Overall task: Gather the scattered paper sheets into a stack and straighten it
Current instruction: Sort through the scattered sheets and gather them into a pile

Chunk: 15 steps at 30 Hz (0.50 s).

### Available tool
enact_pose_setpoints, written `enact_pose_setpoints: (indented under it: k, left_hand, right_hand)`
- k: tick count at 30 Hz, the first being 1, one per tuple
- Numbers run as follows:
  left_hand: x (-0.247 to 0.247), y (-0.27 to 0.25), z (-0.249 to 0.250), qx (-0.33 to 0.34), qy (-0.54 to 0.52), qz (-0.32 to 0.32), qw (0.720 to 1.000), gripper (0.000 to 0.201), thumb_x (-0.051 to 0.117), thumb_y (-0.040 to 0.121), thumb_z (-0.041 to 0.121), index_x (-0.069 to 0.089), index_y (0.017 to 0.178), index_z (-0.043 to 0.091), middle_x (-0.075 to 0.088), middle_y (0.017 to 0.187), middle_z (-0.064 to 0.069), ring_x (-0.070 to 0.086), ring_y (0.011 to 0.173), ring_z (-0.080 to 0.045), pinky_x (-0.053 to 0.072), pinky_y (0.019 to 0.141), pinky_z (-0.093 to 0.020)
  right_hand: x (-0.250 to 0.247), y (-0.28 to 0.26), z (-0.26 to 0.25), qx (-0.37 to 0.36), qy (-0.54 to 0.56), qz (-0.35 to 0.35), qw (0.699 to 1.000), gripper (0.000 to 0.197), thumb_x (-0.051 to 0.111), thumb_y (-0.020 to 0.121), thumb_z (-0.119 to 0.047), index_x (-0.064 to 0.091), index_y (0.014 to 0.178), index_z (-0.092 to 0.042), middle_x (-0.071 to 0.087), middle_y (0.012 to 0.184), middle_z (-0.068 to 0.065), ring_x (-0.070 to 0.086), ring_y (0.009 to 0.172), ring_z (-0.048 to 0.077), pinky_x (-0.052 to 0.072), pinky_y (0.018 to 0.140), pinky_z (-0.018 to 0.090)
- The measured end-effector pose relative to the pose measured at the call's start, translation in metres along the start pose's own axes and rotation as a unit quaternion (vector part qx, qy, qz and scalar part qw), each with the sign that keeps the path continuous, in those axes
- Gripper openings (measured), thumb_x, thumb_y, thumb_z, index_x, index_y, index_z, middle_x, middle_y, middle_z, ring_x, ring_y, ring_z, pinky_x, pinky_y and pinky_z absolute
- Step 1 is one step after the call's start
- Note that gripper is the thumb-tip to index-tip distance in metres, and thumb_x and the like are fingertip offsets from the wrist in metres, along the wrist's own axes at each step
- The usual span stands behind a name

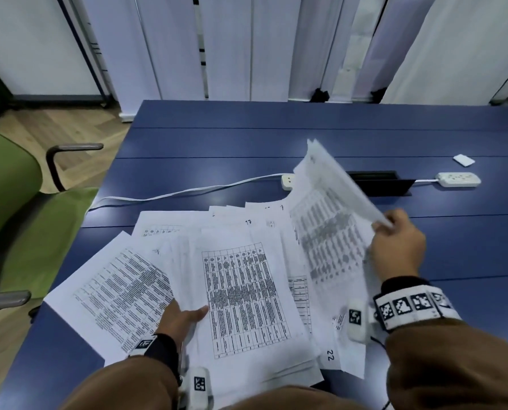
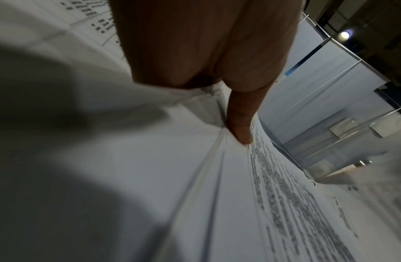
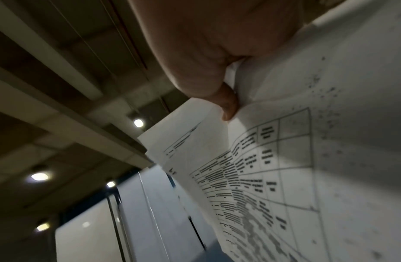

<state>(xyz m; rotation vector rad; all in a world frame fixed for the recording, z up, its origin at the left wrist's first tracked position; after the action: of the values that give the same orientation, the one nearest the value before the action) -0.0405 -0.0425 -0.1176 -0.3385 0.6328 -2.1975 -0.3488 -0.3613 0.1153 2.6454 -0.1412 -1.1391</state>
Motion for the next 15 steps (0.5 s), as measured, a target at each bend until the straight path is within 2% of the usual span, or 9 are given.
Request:
enact_pose_setpoints:
  k: [2, 4, 6, 7, 9, 11, 13, 14, 15]
  left_hand:
    - [0.005, 0.000, -0.001, 0.004, -0.006, -0.003, 1.000, 0.064, 0.077, 0.078, 0.002, 0.048, 0.135, 0.006, 0.062, 0.127, -0.010, 0.056, 0.110, -0.027, 0.038, 0.100, -0.037]
    - [0.010, 0.000, -0.002, 0.002, -0.002, -0.006, 1.000, 0.069, 0.079, 0.077, 0.004, 0.046, 0.138, 0.006, 0.060, 0.131, -0.010, 0.056, 0.114, -0.028, 0.038, 0.104, -0.039]
    - [0.014, 0.000, -0.004, -0.001, -0.004, -0.012, 1.000, 0.067, 0.079, 0.077, 0.008, 0.045, 0.135, 0.010, 0.057, 0.132, -0.004, 0.054, 0.116, -0.026, 0.036, 0.105, -0.038]
    - [0.018, -0.003, -0.002, -0.002, -0.003, -0.016, 1.000, 0.064, 0.078, 0.079, 0.009, 0.045, 0.134, 0.013, 0.056, 0.131, -0.002, 0.053, 0.116, -0.025, 0.035, 0.105, -0.037]
    - [0.027, -0.007, 0.004, 0.003, -0.014, -0.037, 0.999, 0.072, 0.077, 0.079, 0.018, 0.041, 0.141, 0.011, 0.051, 0.139, -0.002, 0.050, 0.125, -0.028, 0.033, 0.108, -0.039]
    - [0.032, -0.014, 0.012, 0.003, -0.035, -0.052, 0.998, 0.082, 0.071, 0.083, 0.033, 0.030, 0.149, 0.009, 0.037, 0.147, 0.002, 0.037, 0.138, -0.029, 0.025, 0.113, -0.042]
    - [0.037, -0.020, 0.017, -0.013, -0.061, -0.063, 0.996, 0.088, 0.059, 0.084, 0.061, 0.025, 0.152, 0.016, 0.022, 0.156, 0.005, 0.019, 0.147, -0.023, 0.013, 0.118, -0.043]
    - [0.039, -0.022, 0.020, -0.021, -0.074, -0.072, 0.994, 0.096, 0.052, 0.079, 0.075, 0.022, 0.153, 0.022, 0.014, 0.160, 0.006, 0.011, 0.149, -0.019, 0.006, 0.119, -0.045]
    - [0.041, -0.023, 0.019, -0.028, -0.085, -0.082, 0.993, 0.100, 0.046, 0.076, 0.082, 0.019, 0.154, 0.026, 0.009, 0.162, 0.008, 0.007, 0.150, -0.016, 0.003, 0.120, -0.045]
  right_hand:
    - [-0.036, 0.012, -0.029, -0.017, 0.039, 0.051, 0.998, 0.007, 0.056, 0.089, -0.011, 0.060, 0.093, -0.016, 0.058, 0.076, 0.007, 0.050, 0.069, 0.023, 0.034, 0.061, 0.026]
    - [-0.063, 0.015, -0.052, -0.028, 0.104, 0.085, 0.990, 0.010, 0.058, 0.089, -0.013, 0.063, 0.096, -0.018, 0.059, 0.079, 0.004, 0.051, 0.071, 0.019, 0.032, 0.059, 0.021]
    - [-0.068, 0.016, -0.063, -0.029, 0.164, 0.077, 0.983, 0.013, 0.059, 0.089, -0.012, 0.065, 0.100, -0.016, 0.060, 0.083, 0.003, 0.053, 0.074, 0.016, 0.034, 0.059, 0.014]
    - [-0.059, 0.015, -0.063, -0.026, 0.176, 0.056, 0.982, 0.015, 0.060, 0.088, -0.010, 0.065, 0.102, -0.014, 0.062, 0.086, 0.004, 0.055, 0.076, 0.017, 0.037, 0.062, 0.015]
    - [-0.025, 0.009, -0.052, -0.007, 0.168, -0.012, 0.986, 0.019, 0.063, 0.084, -0.010, 0.065, 0.103, -0.011, 0.066, 0.090, 0.009, 0.062, 0.080, 0.022, 0.045, 0.068, 0.023]
    - [0.020, -0.012, -0.030, 0.027, 0.140, -0.086, 0.986, 0.022, 0.063, 0.083, -0.010, 0.065, 0.106, -0.007, 0.069, 0.098, 0.016, 0.065, 0.087, 0.027, 0.050, 0.077, 0.031]
    - [0.062, -0.048, -0.010, 0.061, 0.100, -0.171, 0.978, 0.029, 0.060, 0.088, -0.008, 0.060, 0.117, -0.003, 0.065, 0.113, 0.018, 0.062, 0.101, 0.028, 0.048, 0.086, 0.031]
    - [0.080, -0.067, -0.002, 0.074, 0.078, -0.211, 0.972, 0.036, 0.058, 0.091, -0.011, 0.055, 0.126, -0.002, 0.060, 0.125, 0.018, 0.057, 0.114, 0.030, 0.045, 0.095, 0.034]
    - [0.095, -0.087, 0.005, 0.087, 0.057, -0.250, 0.963, 0.044, 0.057, 0.093, -0.013, 0.048, 0.134, -0.002, 0.053, 0.136, 0.017, 0.050, 0.125, 0.032, 0.039, 0.103, 0.036]
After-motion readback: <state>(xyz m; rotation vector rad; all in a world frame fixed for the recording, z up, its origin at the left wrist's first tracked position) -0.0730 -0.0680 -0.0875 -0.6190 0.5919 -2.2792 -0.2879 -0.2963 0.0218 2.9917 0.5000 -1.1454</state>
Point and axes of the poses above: each hand's wrist, its own y-axis towards the middle knuckle, its own x-axis out of the palm, z = x × y, the point moved 9 cm from there along y, towards the middle knuckle
